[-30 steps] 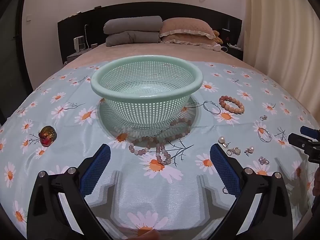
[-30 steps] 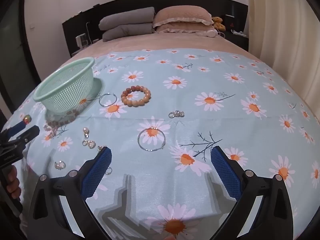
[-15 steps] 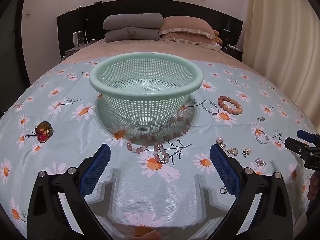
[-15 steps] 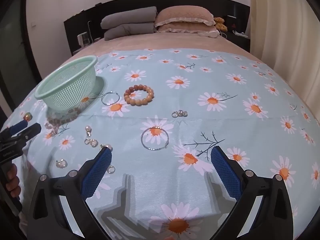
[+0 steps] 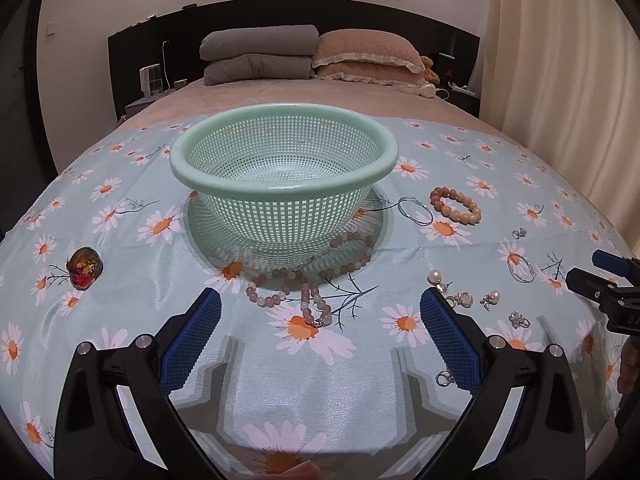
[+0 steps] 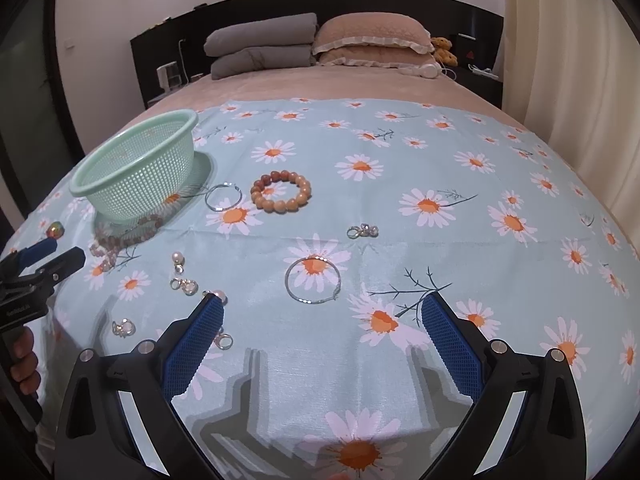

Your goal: Organize jewelry

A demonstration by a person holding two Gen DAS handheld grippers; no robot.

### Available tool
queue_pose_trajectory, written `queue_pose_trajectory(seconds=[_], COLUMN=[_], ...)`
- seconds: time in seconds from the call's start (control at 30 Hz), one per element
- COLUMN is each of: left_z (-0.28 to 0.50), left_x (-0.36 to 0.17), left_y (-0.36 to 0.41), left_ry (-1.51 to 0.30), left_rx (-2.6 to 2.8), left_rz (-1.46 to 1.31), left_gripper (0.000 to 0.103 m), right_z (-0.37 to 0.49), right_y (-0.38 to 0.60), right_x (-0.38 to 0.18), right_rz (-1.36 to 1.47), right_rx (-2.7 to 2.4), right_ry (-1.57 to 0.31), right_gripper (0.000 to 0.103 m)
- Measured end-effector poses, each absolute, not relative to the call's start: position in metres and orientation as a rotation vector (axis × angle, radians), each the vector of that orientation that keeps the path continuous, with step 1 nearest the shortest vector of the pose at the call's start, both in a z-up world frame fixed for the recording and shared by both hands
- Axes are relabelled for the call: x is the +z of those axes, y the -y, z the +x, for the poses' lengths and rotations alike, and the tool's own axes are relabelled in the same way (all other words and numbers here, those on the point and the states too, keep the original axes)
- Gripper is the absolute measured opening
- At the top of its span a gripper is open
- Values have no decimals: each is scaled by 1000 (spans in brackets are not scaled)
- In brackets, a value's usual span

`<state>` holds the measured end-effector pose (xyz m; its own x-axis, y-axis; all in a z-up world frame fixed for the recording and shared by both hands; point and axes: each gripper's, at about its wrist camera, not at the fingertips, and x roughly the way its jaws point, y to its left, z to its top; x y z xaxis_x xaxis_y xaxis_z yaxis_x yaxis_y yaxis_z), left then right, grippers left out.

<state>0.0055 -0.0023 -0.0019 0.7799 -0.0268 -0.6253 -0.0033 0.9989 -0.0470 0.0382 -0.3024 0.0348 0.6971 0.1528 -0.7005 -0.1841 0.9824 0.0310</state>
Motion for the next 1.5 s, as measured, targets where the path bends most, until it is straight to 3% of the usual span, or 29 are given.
queue_pose_trajectory(seconds=[1.5], left_z=[39], left_x=[-20], left_y=[8], left_ry=[-717], left_rx=[1], left_rz=[-31], left_gripper=[98], right_z=[72], right_y=[305], right_x=[21], right_rz=[-52], right_rx=[157], right_ry=[-801], right_gripper=[95])
